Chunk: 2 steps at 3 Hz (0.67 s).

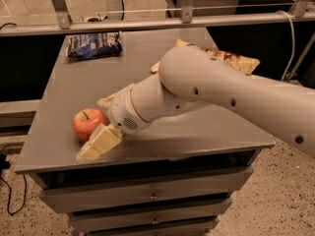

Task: Move apple near blue chip bag

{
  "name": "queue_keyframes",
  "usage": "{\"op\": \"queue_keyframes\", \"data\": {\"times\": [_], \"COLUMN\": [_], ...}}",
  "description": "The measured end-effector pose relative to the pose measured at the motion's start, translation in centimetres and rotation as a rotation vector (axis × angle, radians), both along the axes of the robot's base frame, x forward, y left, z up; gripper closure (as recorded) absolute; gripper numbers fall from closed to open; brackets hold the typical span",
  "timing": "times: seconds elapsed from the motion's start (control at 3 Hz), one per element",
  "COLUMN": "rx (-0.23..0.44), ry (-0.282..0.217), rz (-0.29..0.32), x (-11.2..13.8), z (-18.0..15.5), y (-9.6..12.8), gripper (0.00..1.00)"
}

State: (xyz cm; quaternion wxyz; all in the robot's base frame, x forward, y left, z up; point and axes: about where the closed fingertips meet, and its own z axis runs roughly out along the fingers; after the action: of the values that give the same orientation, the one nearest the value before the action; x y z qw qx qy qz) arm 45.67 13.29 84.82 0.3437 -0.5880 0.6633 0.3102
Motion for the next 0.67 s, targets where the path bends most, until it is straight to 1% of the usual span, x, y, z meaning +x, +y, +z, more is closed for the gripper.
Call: {"op": "queue_keyframes", "data": {"times": [0.33,0.67], "rx": [0.026,0.061], "ry": [0.030,0.049], "rz": [-0.019,-0.058], "x": [0.5,1.7], "z": [-0.1,1.0], "y": [1.1,2.0], "gripper": [0.38,0.61]}}
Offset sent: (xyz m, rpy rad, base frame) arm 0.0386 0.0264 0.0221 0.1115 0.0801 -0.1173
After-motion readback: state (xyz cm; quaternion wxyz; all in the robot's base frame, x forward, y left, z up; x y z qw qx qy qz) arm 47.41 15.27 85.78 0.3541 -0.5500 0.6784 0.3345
